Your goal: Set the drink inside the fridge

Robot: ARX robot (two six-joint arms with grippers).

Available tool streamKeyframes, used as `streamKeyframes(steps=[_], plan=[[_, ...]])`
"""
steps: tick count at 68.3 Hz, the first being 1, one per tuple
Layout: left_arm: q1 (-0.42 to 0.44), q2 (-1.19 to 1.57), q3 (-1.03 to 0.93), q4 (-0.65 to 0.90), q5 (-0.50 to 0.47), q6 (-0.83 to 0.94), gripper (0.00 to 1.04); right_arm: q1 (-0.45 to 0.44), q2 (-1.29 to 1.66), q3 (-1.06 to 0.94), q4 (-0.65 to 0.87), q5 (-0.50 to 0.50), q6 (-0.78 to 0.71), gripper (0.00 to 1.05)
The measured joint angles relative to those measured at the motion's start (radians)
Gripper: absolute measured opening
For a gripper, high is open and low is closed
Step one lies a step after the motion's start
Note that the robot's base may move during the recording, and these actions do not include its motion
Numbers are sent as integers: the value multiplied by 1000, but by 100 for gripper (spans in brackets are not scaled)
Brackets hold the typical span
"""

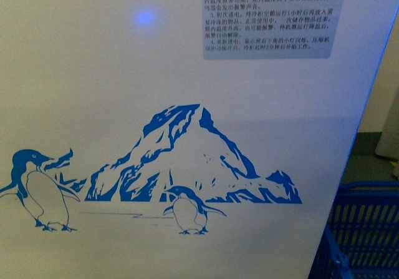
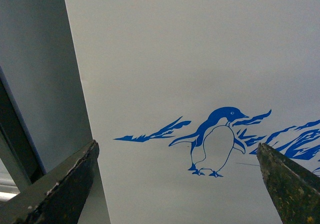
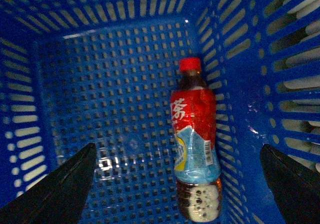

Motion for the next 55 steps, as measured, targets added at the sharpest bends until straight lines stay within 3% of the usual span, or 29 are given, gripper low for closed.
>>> streamKeyframes(steps=[55], plan=[[0, 0, 0, 0, 0, 0, 97, -4, 590, 354, 56, 302, -152, 98]])
